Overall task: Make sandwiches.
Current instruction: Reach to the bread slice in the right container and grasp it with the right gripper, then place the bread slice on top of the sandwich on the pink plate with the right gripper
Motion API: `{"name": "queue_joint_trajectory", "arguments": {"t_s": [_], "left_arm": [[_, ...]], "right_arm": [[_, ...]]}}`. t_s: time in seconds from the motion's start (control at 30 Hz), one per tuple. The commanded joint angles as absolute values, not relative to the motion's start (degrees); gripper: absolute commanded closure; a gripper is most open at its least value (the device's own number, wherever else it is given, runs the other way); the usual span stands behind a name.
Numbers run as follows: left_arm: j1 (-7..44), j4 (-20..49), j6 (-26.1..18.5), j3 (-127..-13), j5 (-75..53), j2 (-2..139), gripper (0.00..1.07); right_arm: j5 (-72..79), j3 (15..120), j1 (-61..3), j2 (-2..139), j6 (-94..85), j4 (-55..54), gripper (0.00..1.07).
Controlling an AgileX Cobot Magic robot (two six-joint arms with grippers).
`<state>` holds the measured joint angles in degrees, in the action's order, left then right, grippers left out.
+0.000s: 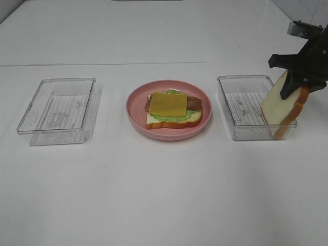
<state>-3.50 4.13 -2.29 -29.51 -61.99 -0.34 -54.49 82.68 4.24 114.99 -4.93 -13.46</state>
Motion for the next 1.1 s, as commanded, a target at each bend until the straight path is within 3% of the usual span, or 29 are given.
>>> {"name": "queue_joint_trajectory", "arguments": {"t_s": [0.03,0.07,0.4,0.73,1.1], "left_arm": [[-3.4,4.2,-1.8,-29.5,-61.7,-1.4,0.09],[-3.4,4.2,-1.8,-29.5,-61.7,-1.4,0.09],[-3.4,4.2,-1.8,-29.5,-61.7,-1.4,0.09],[-3.4,4.2,-1.8,-29.5,-61.7,-1.4,0.09],[-3.4,4.2,-1.8,-29.5,-61.7,-1.4,0.09]], "right_arm": [[-55.2,82.9,4.3,115.2,-3.4,-13.4,0.98],[-55.2,82.9,4.3,115.0,-2.4,-13.4,1.07],[-55.0,83.6,4.3,108.6,-2.3,-19.9,1.07],[-54.7,83.5,4.2,101.2,-4.4,-37.5,1.07],[-48.8,83.5,-6.8,108.6,-12.5,-52.8,1.07]]}}
